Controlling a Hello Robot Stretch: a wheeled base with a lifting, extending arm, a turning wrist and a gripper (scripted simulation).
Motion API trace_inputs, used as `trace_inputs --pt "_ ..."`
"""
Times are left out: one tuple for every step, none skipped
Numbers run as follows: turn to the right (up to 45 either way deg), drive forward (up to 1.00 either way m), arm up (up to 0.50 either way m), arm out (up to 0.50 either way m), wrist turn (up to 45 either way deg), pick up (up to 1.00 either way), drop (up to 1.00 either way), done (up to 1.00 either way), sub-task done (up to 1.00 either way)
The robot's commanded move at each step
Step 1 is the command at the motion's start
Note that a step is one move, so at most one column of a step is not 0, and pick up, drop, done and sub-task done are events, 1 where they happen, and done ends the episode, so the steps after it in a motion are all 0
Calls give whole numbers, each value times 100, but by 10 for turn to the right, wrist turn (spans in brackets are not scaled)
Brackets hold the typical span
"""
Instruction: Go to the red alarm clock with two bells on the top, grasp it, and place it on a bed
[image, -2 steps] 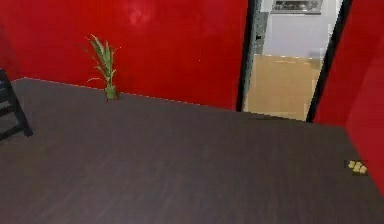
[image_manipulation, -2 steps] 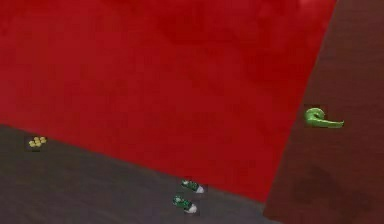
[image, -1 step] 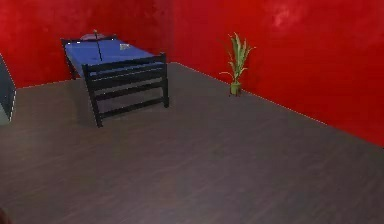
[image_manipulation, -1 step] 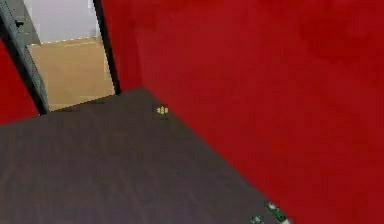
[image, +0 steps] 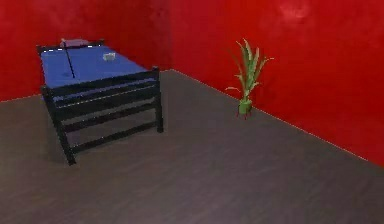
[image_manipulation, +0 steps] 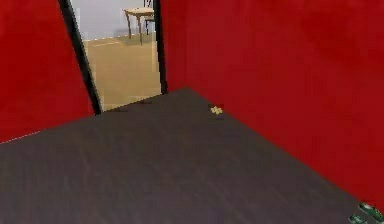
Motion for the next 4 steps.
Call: trace_inputs --pt "-330 0 0 0 0 0 0 0 0" --pt "0 50 0 0 0 0 0 0 0" --pt "-210 0 0 0 0 0 0 0 0" --pt "0 90 0 0 0 0 0 0 0"
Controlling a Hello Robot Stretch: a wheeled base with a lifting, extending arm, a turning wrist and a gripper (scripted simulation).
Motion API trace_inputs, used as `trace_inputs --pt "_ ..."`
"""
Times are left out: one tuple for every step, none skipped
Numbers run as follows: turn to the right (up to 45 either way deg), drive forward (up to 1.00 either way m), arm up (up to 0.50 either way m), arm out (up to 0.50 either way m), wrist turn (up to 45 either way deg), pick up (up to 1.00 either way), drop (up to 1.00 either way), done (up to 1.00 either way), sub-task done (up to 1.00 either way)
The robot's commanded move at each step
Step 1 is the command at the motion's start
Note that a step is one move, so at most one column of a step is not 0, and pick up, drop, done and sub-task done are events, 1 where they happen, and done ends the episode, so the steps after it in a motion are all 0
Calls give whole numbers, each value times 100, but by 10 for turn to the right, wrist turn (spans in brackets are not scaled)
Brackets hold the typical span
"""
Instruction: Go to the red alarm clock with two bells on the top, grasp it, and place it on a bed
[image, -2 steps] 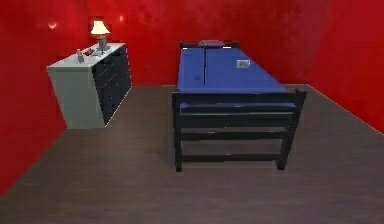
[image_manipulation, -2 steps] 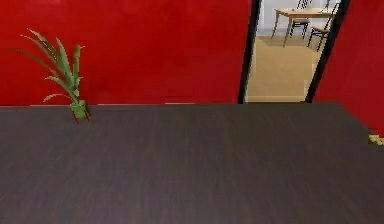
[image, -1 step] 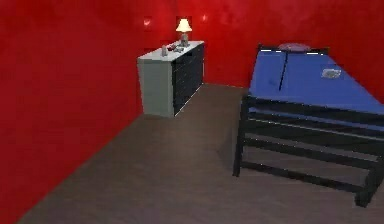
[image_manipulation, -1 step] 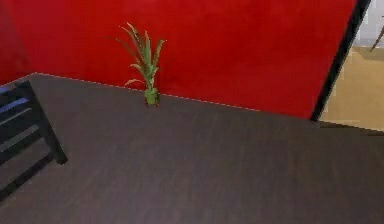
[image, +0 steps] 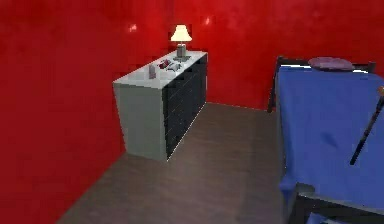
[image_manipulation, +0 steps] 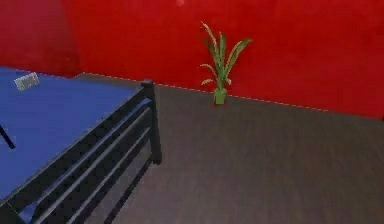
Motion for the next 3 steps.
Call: trace_inputs --pt "-450 0 0 0 0 0 0 0 0" --pt "-60 0 0 0 0 0 0 0 0" --pt "0 5 0 0 0 0 0 0 0"
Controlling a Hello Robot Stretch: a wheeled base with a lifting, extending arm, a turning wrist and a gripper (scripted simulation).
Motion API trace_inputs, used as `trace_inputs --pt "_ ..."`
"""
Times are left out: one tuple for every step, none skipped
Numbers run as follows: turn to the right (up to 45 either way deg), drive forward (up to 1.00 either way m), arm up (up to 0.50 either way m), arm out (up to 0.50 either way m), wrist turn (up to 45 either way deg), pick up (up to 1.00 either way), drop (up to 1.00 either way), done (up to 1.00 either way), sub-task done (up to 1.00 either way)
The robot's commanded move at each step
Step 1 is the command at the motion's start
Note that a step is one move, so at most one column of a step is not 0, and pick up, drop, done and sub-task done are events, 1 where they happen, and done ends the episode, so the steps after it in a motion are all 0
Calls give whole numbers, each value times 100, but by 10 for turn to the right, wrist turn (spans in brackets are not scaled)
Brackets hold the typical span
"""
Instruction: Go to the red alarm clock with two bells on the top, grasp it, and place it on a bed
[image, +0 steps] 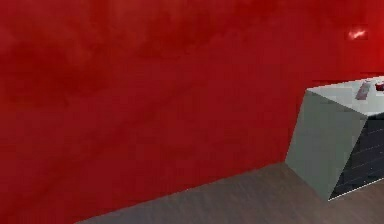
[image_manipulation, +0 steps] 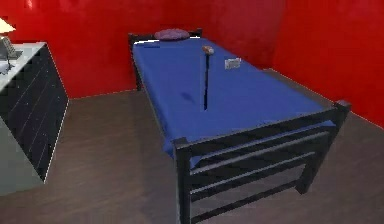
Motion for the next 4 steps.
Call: trace_inputs --pt "450 0 0 0 0 0 0 0 0" --pt "60 0 0 0 0 0 0 0 0" --pt "0 100 0 0 0 0 0 0 0" --pt "120 0 0 0 0 0 0 0 0"
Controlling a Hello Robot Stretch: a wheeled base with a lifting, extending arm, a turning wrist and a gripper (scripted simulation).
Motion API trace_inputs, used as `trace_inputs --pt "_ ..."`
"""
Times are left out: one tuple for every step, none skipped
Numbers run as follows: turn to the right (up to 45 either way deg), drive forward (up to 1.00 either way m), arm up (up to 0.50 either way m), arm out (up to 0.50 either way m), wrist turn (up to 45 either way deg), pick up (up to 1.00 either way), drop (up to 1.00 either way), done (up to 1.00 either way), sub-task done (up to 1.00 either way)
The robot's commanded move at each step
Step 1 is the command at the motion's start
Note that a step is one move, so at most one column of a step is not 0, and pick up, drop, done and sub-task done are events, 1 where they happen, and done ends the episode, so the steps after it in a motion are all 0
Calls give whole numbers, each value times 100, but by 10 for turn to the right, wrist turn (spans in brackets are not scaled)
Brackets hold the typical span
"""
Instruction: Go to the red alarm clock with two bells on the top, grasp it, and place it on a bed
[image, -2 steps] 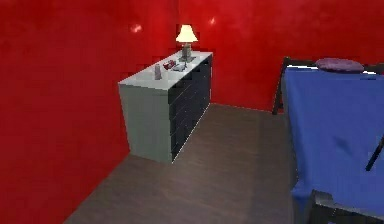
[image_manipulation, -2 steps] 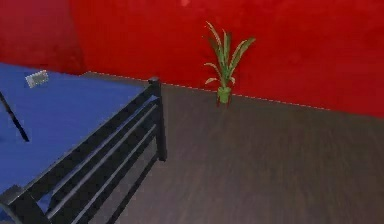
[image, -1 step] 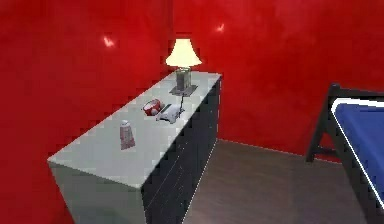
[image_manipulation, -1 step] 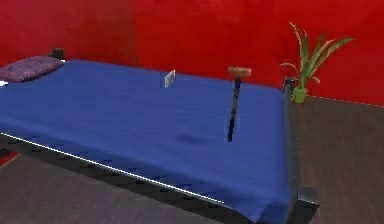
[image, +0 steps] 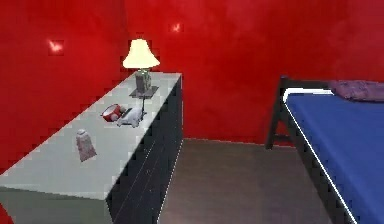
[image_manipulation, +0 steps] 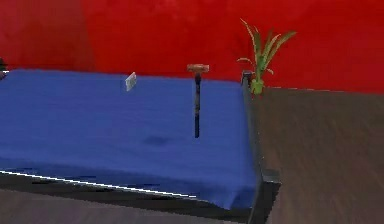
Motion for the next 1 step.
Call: trace_inputs --pt "0 5 0 0 0 0 0 0 0"
